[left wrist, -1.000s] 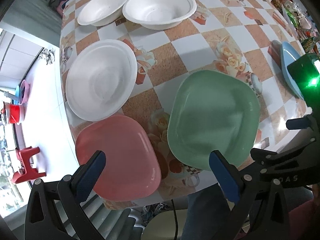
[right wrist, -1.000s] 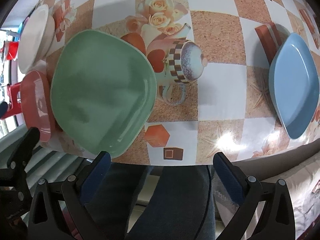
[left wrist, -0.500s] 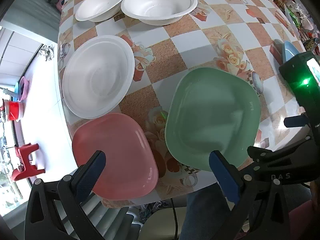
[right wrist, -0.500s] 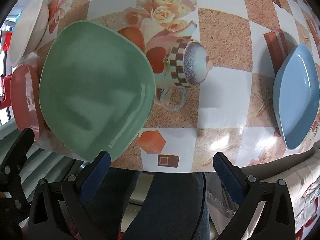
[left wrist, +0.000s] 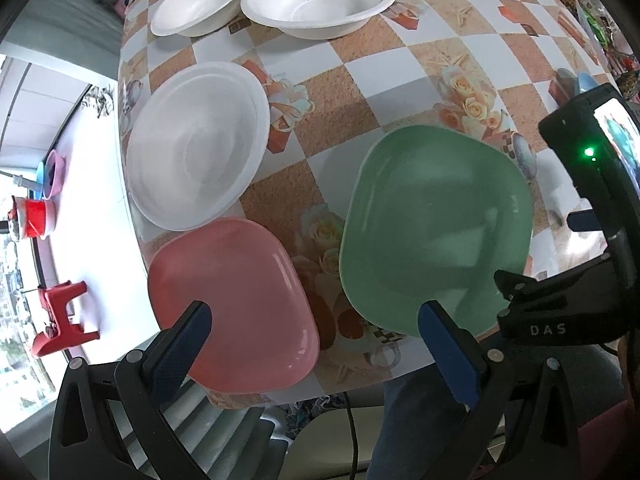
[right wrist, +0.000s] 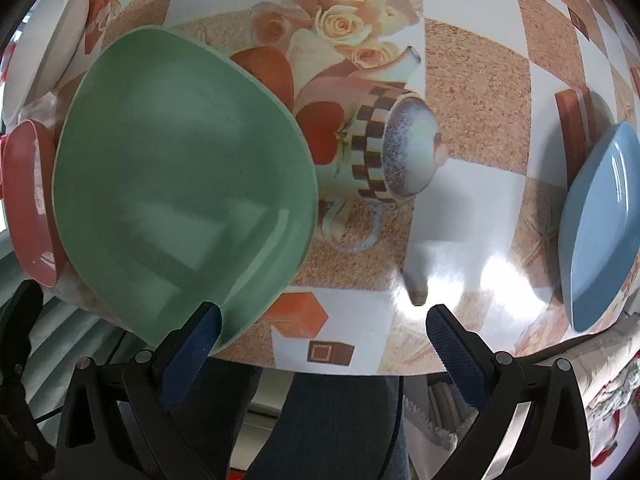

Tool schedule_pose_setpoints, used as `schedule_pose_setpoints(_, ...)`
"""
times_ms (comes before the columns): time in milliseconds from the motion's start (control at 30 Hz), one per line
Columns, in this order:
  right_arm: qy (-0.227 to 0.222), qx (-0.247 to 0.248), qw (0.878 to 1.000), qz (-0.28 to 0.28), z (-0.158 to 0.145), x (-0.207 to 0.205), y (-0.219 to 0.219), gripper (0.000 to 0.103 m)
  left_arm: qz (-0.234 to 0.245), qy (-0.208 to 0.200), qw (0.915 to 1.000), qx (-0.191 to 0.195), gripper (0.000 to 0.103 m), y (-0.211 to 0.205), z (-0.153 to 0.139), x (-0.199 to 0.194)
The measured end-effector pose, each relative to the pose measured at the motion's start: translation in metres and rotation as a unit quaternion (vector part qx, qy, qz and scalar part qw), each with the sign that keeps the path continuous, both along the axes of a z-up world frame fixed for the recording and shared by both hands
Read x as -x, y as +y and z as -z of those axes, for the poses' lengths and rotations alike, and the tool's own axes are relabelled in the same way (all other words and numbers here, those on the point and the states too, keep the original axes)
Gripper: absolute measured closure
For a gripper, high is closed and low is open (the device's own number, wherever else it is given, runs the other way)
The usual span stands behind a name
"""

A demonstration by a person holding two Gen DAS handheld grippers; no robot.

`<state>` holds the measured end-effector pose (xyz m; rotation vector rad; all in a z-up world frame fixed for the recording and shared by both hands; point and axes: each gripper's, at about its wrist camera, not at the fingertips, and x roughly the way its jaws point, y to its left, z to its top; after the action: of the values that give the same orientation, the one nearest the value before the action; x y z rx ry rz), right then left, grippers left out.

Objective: Organize plates and bowls
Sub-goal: 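Move both grippers toward the rim of the green plate, then close both grippers on the green plate rim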

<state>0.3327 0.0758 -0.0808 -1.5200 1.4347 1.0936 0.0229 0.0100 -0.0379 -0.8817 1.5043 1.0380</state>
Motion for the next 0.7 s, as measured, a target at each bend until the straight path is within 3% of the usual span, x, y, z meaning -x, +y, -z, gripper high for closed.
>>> schedule_pose_setpoints(267,-0.03,-0.029,0.999,-0.028,-0.007,-0.009,-0.004,0.0,0.004,-0.007,1.0,0.006,0.0,0.005,0.006,-0.017)
schedule_pose_setpoints(700,0.001,-0.031,0.999,-0.007,-0.011,-0.045,0.003,0.0,-0.016,-0.021,0.9994,0.022,0.0,0.027,0.03,-0.031)
